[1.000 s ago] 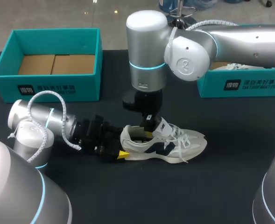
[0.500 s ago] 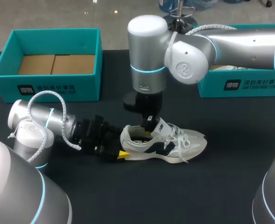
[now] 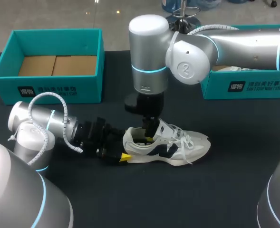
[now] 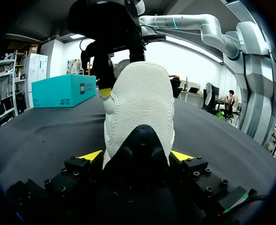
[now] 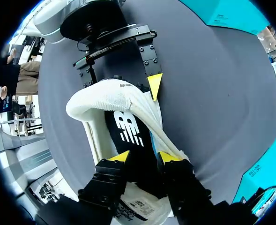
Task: Take the shoe out of the shoebox, open the shoe tongue, remove and reinsert the insole, then place the shoe into the shoebox
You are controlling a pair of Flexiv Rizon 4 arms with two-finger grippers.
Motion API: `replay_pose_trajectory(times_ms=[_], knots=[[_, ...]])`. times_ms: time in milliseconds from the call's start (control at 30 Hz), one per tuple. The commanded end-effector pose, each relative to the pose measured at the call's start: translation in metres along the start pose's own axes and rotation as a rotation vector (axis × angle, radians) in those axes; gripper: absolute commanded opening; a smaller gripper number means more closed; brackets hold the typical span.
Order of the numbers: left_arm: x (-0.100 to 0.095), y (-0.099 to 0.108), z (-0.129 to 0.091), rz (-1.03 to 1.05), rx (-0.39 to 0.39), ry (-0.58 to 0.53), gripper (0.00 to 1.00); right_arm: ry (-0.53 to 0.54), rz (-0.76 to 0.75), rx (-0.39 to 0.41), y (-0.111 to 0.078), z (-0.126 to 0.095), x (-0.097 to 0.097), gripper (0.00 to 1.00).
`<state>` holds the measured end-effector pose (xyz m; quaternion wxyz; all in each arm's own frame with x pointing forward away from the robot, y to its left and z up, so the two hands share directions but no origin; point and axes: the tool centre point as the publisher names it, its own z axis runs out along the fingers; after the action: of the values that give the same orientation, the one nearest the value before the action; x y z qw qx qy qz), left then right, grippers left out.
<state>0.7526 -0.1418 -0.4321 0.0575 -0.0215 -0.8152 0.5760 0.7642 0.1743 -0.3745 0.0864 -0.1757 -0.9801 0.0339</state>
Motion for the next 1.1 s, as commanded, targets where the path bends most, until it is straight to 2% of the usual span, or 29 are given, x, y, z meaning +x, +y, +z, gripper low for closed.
replay_pose_trajectory(times_ms=[33, 200, 367, 700, 867, 1033, 1067, 1100], knots=[[0.0, 0.003, 0.003, 0.001, -0.001, -0.001, 0.0, 0.002, -0.001, 0.0, 0.001, 0.003, 0.0, 0.46], [0.0, 0.003, 0.003, 0.001, -0.001, -0.001, 0.0, 0.013, -0.001, 0.001, 0.0, 0.007, 0.001, 0.45], [0.0, 0.003, 0.003, 0.001, -0.001, -0.001, 0.0, 0.026, 0.003, 0.006, 0.001, 0.021, 0.0, 0.45], [0.0, 0.003, 0.003, 0.001, -0.001, -0.001, 0.0, 0.116, -0.002, -0.001, 0.019, 0.083, 0.011, 0.49], [0.0, 0.003, 0.003, 0.001, -0.001, -0.001, 0.0, 0.133, 0.001, -0.006, 0.019, 0.092, 0.019, 0.48], [0.0, 0.003, 0.003, 0.001, -0.001, -0.001, 0.0, 0.148, 0.002, 0.014, 0.014, 0.096, 0.023, 0.38], [0.0, 0.003, 0.003, 0.001, -0.001, -0.001, 0.0, 0.149, 0.001, 0.018, 0.012, 0.097, 0.024, 0.27], [0.0, 0.003, 0.003, 0.001, -0.001, -0.001, 0.0, 0.152, 0.001, 0.023, 0.011, 0.097, 0.024, 0.25]])
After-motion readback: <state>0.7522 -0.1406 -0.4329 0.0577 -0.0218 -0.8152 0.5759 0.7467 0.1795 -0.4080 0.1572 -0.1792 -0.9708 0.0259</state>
